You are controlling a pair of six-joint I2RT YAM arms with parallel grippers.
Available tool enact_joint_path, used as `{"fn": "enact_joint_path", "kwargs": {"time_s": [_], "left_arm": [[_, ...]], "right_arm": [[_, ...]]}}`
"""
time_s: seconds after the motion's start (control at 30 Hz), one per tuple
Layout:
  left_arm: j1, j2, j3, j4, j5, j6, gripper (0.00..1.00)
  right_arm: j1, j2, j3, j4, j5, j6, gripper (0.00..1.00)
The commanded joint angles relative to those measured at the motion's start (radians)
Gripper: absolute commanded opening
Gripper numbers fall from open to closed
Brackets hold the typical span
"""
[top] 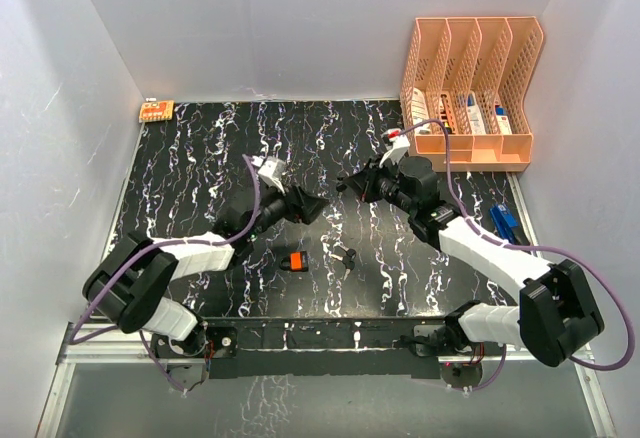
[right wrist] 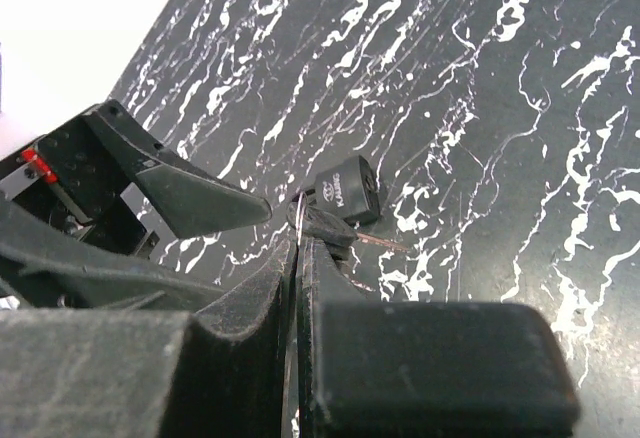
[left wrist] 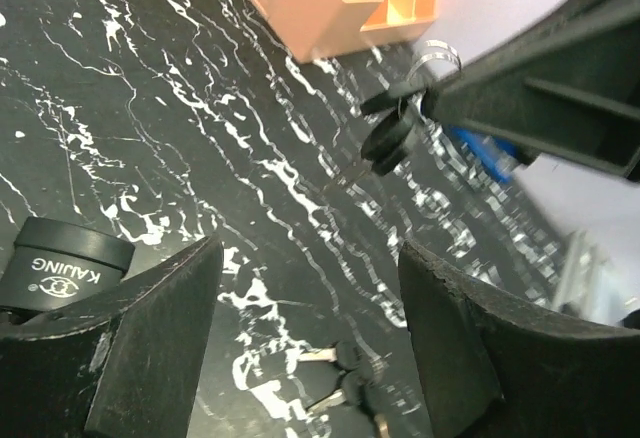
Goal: Unlock with the key
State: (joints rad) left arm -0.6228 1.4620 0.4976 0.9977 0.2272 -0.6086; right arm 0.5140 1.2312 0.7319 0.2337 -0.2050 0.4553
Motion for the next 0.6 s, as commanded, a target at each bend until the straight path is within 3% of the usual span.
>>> {"fn": "enact_joint_path", "kwargs": {"time_s": [0.0,0.3,0.57], "left_arm": [[-0.039,-0.029,-0.010,-0.034,0.019,0.359,0.69],[-0.046,0.065,-0.119,0.321,0.066,0.515,0.68],[-0.051,0.180,-0.098,0.479,0.108,0.536,0.62]], "right_arm": [[-0.009,-0.041,0.067,-0.044,-0.022,-0.040,0.00],[-0.018,-0.072,0.064,-0.069,-0.087,-0.040,0.00],[-0.019,-0.072,0.053,-0.051,-0.155,-0.022,0.00]]}}
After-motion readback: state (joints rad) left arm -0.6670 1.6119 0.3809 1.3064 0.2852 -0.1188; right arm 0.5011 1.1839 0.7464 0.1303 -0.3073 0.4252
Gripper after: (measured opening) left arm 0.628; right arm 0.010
